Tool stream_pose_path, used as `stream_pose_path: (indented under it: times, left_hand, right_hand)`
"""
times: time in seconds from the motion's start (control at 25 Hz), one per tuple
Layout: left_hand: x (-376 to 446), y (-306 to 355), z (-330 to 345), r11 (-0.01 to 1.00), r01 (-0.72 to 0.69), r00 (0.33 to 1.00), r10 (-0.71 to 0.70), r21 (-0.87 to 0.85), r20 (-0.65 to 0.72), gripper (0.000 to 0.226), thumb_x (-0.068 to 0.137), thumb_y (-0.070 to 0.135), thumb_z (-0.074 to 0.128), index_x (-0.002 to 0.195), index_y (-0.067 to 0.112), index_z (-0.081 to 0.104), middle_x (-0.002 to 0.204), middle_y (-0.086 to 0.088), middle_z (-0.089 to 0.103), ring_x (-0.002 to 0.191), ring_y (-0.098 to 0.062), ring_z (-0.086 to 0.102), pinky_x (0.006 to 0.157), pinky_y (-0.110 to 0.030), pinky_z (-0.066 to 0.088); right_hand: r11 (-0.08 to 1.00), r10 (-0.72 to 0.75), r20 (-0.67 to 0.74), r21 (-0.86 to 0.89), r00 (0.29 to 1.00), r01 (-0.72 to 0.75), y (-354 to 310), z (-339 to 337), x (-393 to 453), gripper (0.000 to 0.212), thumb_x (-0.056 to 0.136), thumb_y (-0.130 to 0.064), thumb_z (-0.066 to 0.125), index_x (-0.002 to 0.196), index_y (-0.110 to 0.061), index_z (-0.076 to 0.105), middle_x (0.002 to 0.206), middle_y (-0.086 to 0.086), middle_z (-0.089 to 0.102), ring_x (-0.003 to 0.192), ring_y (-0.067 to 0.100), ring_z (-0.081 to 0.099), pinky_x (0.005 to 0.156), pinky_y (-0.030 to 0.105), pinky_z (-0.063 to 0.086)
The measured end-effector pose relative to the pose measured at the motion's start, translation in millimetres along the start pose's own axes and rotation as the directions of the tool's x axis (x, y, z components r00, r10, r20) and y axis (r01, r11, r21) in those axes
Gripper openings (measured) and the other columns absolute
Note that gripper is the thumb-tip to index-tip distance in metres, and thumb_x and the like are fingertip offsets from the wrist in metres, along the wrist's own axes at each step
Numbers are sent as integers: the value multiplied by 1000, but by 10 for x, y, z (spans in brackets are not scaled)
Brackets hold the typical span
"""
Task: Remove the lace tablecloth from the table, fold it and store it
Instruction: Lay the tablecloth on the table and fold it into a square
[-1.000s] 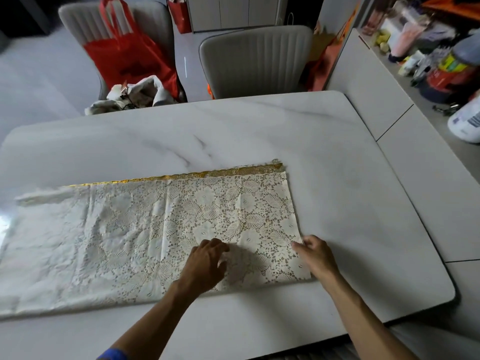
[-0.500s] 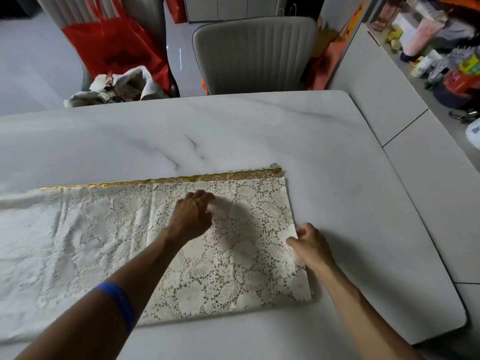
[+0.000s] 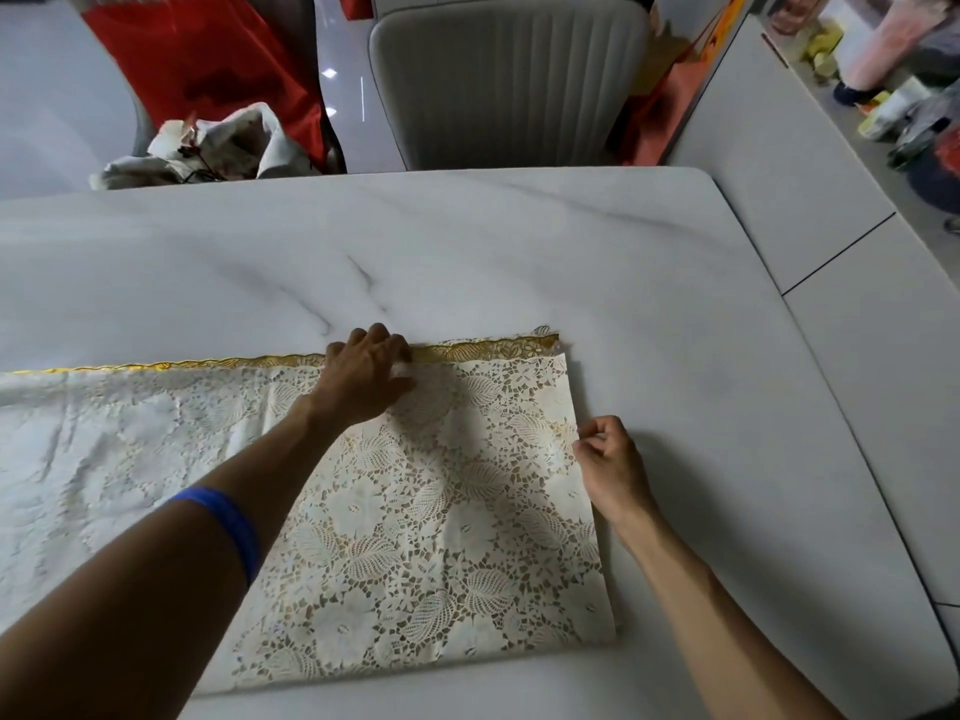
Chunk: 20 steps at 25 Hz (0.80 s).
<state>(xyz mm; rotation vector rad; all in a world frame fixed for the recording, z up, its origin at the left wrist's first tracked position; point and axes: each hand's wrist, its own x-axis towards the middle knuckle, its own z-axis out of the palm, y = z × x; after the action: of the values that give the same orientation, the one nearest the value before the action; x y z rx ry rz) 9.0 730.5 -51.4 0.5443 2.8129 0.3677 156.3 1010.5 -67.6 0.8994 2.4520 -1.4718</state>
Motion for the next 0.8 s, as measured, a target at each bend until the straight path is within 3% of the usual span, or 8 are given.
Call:
stream_pose_path:
  times: [0.12,0.24,0.4,0.52,0.64,0.8]
  left_hand:
    - [86,-17,-16,993,-104,993,107,-59,43,28,89,30,65,115,21,59,103,-1,64,97,-24,61,84,-40,42]
    - [153,-23,-32,987,-151,987,154,-51,52,31,84,36,70,108,19,61,96,2,60,92,-20,57,76,-34,40]
    - [149,0,18,979,-185,983,183,-81,-32,23,82,30,74,92,12,65,94,-5,60,83,-23,55,67,-34,46]
    - [146,-16,27,967,-189,981,177,-170,-85,16,87,25,70,84,11,63,82,0,55,71,-20,54,54,-26,37]
    - [159,-24,0,956,-209,976,190,-206,-105,14,91,21,65,84,10,61,83,-1,54,71,-22,54,56,-26,39]
    - [167,5,15,959,-175,975,137,-222,-177,11,90,16,66,83,7,64,88,-9,60,74,-23,55,62,-31,41]
  right_hand:
    - [1000,20,1,-12,1000,-20,-19,14,27,9,94,-12,56,100,-17,51,91,-13,60,77,-5,57,47,3,41]
    - [999,27,12,-21,1000,-27,-31,6,16,9,94,-10,55,98,-17,51,89,-12,60,75,-1,58,46,5,42]
    - [999,10,1,-33,1000,-10,-55,27,9,9,93,-9,54,97,-17,51,85,-10,63,71,4,58,53,16,45]
    - [1000,13,-16,-18,1000,-13,-59,38,13,9,91,-8,53,95,-16,51,78,-5,61,61,8,53,44,14,39]
    - [999,11,-32,-41,999,-12,-51,56,18,10,91,-7,50,91,-17,50,72,-1,59,55,9,48,35,11,31]
    - [997,10,-51,-79,999,-14,-39,67,25,6,93,-13,51,92,-19,50,77,-3,62,59,9,53,40,14,36]
